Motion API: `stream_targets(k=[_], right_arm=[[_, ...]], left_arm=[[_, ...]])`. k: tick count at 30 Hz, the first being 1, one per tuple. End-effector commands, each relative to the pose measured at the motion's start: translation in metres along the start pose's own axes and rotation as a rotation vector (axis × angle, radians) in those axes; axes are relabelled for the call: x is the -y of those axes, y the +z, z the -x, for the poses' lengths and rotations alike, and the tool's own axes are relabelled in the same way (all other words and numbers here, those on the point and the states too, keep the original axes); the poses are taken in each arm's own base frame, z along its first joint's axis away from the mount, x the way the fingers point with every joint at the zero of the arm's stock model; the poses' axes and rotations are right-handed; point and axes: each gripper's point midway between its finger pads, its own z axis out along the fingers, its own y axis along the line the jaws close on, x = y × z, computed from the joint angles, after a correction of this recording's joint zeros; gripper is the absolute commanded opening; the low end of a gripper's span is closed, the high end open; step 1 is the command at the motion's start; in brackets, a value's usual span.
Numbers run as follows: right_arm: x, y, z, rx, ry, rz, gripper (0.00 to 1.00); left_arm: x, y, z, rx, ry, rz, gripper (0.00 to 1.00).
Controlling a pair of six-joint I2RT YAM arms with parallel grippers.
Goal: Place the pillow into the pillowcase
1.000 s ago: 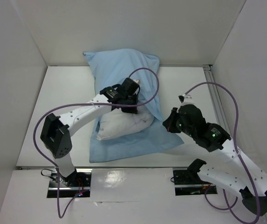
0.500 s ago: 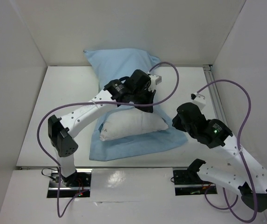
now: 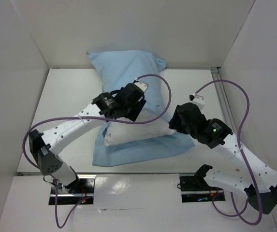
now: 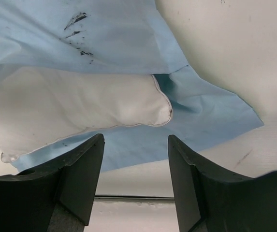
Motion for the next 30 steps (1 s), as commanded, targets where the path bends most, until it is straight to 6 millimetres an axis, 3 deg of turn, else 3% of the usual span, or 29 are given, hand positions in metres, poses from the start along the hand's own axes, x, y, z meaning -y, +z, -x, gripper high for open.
stream_targets(k=[1,4,7,11,14,15,17,21,24,26,27,28,30], right_arm=[[-0.015,-0.005,0.014,0.037,0.01,0.048,0.63],[-0.016,-0.007,0.019,0.05,0.015,0.049,0.63],[-0.014,-0.008,0.017,0.05,0.015,0.049,0.63],[-0.012,-0.008,0.016,0.044,0.011,0.043,0.63],[-0.012,-0.013,0.018,0.056,0.02,0.057,0.63],[-0.01,-0.011,0.016,0.051,0.016,0.05,0.63],[-0.01,-0.013,0.017,0.056,0.02,0.057,0.63],[-0.01,-0.011,0.016,0.051,0.016,0.05,0.62],[-0.011,-0.011,0.014,0.044,0.015,0.057,0.61],[-0.011,-0.011,0.014,0.044,0.015,0.057,0.61],[-0.011,-0.011,0.014,0.044,0.015,0.057,0.61],[-0.011,-0.011,0.014,0.044,0.015,0.057,0.61],[-0.011,-0.011,0.014,0.044,0.015,0.057,0.58]], left_arm=[[-0.006,0.028,-0.005,-0.006,0.078,0.092,0.75],[-0.003,0.039,-0.009,-0.008,0.091,0.092,0.75],[-0.016,0.053,-0.009,-0.014,0.075,0.173,0.73],[-0.031,0.062,0.002,-0.007,0.028,0.239,0.59],[-0.039,0.059,0.012,0.018,-0.016,0.257,0.32],[-0.036,0.061,0.015,0.019,-0.018,0.24,0.14],[-0.04,0.062,0.017,0.013,-0.023,0.248,0.0],[-0.033,0.058,0.017,-0.003,-0.021,0.199,0.0],[-0.022,0.04,0.017,0.002,-0.032,0.096,0.0],[-0.003,0.029,0.007,-0.021,-0.025,-0.026,0.0],[0.004,0.011,0.005,-0.006,-0.023,-0.083,0.0],[0.024,0.004,-0.011,-0.042,-0.011,-0.199,0.0],[0.038,-0.024,-0.02,-0.026,-0.009,-0.323,0.0]])
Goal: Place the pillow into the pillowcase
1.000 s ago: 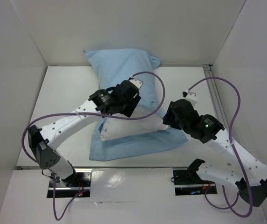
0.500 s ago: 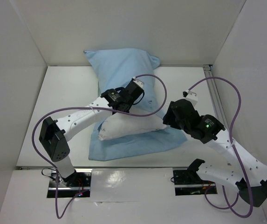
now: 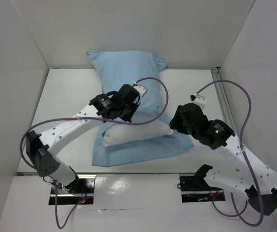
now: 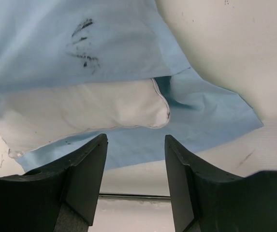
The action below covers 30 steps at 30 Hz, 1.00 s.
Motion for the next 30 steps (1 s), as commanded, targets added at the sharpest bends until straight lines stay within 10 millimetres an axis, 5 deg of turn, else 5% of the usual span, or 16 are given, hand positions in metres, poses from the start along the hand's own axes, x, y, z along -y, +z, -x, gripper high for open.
stream_targets(k=[1,5,9,14,18,21,25,27,30], right_arm=[[-0.013,-0.007,0.013,0.041,0.016,0.05,0.58],[-0.028,0.006,-0.016,-0.073,-0.023,0.137,0.57],[-0.061,0.019,-0.078,-0.282,0.001,0.362,0.69],[-0.078,0.014,-0.095,-0.256,0.225,0.534,0.76],[-0.081,0.012,-0.095,-0.224,0.47,0.616,0.78],[-0.066,0.015,-0.09,-0.168,0.491,0.555,0.79],[-0.033,-0.002,-0.04,0.001,0.302,0.313,0.85],[-0.028,-0.007,-0.02,0.061,0.227,0.25,0.77],[-0.034,-0.009,-0.007,0.052,0.066,0.194,0.77]], left_arm=[[0.055,-0.061,-0.025,0.0,-0.01,-0.367,0.0],[0.076,-0.085,-0.044,-0.01,-0.039,-0.521,0.0],[0.083,-0.088,-0.043,-0.006,-0.04,-0.552,0.0],[0.097,-0.093,-0.032,0.005,-0.034,-0.598,0.0],[0.097,-0.091,-0.02,0.026,-0.047,-0.583,0.0],[0.093,-0.08,-0.009,0.036,-0.051,-0.531,0.0],[0.087,-0.066,-0.01,0.025,-0.023,-0.472,0.0],[0.082,-0.057,-0.014,-0.003,0.002,-0.455,0.0],[0.064,-0.048,-0.013,-0.077,-0.029,-0.367,0.43]])
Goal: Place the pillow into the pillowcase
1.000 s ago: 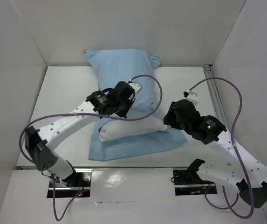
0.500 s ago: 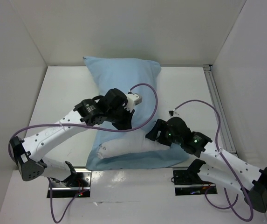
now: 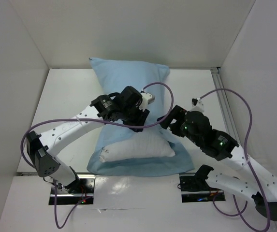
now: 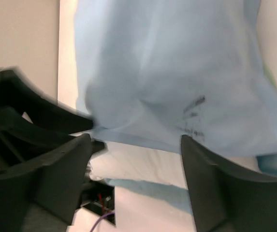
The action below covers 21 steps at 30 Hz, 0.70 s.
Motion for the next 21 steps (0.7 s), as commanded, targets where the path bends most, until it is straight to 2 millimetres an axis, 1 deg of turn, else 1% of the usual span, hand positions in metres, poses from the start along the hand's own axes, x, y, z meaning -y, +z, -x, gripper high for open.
stream_targets(k=[1,3,4,5,6,7,8,9,10,11,12,13,14,15,16,17,18,19,20,21], right_arm=[[0.017,-0.003,0.017,0.022,-0.226,-0.153,0.84],[0.021,0.004,0.016,0.003,-0.257,-0.204,0.89],[0.018,0.004,0.016,0.001,-0.262,-0.191,0.91],[0.013,0.008,0.016,0.001,-0.267,-0.173,0.93],[0.009,0.01,0.011,-0.019,-0.272,-0.147,0.93],[0.006,0.012,0.013,-0.017,-0.273,-0.131,0.95],[0.005,0.014,0.01,-0.032,-0.302,-0.12,0.95],[0.0,0.015,0.007,-0.055,-0.317,-0.103,0.96],[0.0,0.016,0.009,-0.064,-0.361,-0.099,0.96],[-0.005,0.019,0.008,-0.083,-0.39,-0.091,0.96],[-0.007,0.02,0.001,-0.126,-0.42,-0.072,0.97],[-0.005,0.022,-0.005,-0.161,-0.486,-0.06,0.97],[-0.009,0.023,-0.009,-0.192,-0.514,-0.036,0.97],[-0.006,0.027,-0.018,-0.249,-0.54,-0.047,0.97],[-0.002,0.029,-0.027,-0.297,-0.551,-0.048,0.97],[-0.004,0.031,-0.031,-0.319,-0.564,-0.039,0.97],[0.003,0.036,-0.039,-0.363,-0.579,-0.064,0.97],[0.003,0.037,-0.044,-0.39,-0.576,-0.056,0.99],[0.008,0.037,-0.047,-0.399,-0.578,-0.065,0.99],[0.013,0.044,-0.053,-0.406,-0.563,-0.076,0.99]], left_arm=[[-0.029,-0.014,0.026,0.047,-0.029,0.158,0.63],[-0.045,-0.024,0.037,0.085,-0.04,0.241,0.94],[-0.052,-0.032,0.044,0.115,-0.051,0.268,0.94],[-0.071,-0.042,0.054,0.149,-0.081,0.306,0.94],[-0.076,-0.052,0.065,0.193,-0.103,0.295,0.91],[-0.084,-0.059,0.073,0.22,-0.116,0.289,0.89],[-0.088,-0.068,0.087,0.267,-0.135,0.262,0.89],[-0.109,-0.079,0.093,0.295,-0.179,0.285,0.89],[-0.119,-0.075,0.099,0.299,-0.2,0.28,0.92],[-0.146,-0.08,0.106,0.337,-0.253,0.313,1.0],[-0.161,-0.078,0.109,0.349,-0.291,0.327,1.0],[-0.178,-0.055,0.105,0.307,-0.354,0.309,1.0],[-0.198,-0.047,0.103,0.287,-0.406,0.321,1.0],[-0.23,-0.039,0.097,0.277,-0.479,0.358,1.0],[-0.245,-0.029,0.094,0.255,-0.522,0.364,1.0],[-0.261,-0.001,0.086,0.208,-0.576,0.348,1.0],[-0.276,0.004,0.084,0.205,-0.605,0.333,1.0],[-0.283,0.013,0.086,0.205,-0.611,0.317,1.0],[-0.281,0.021,0.09,0.21,-0.619,0.279,1.0],[-0.288,0.032,0.084,0.197,-0.633,0.266,1.0]])
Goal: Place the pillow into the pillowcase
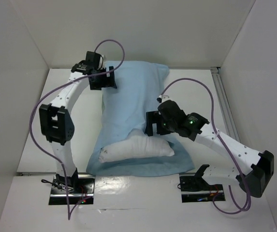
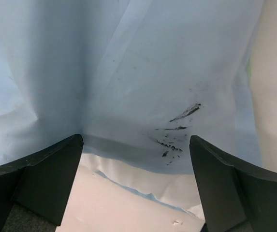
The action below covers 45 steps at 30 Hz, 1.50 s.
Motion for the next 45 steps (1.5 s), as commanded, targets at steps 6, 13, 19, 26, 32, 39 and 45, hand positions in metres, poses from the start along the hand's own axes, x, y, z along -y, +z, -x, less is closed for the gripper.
stream_targets(k=[6,13,19,26,32,39,45], right_arm=[[0.008,0.032,-0.014,-0.051,0.009,0.004,0.7],[0.062,0.063,0.064,0.102,0.047,-0.219,0.0],[0.071,0.103,0.16,0.231,0.027,-0.148,0.0],[0.034,0.123,0.237,0.312,0.006,-0.022,0.68],[0.072,0.071,0.241,0.385,0.181,-0.04,0.95],[0.155,0.028,0.179,0.379,0.424,-0.021,0.92],[0.182,0.028,0.111,0.282,0.545,-0.012,0.9]], left_arm=[[0.037,0.039,-0.025,-0.157,-0.098,-0.345,0.55],[-0.02,0.0,-0.035,-0.077,-0.227,-0.193,0.0],[-0.062,-0.067,-0.056,0.054,-0.257,0.007,0.08],[-0.043,-0.115,-0.042,0.113,-0.144,0.091,0.89],[0.024,-0.151,-0.019,0.232,0.018,0.041,0.83],[0.115,-0.133,-0.041,0.177,0.262,-0.037,0.8],[0.193,-0.085,-0.084,0.144,0.585,0.13,0.86]])
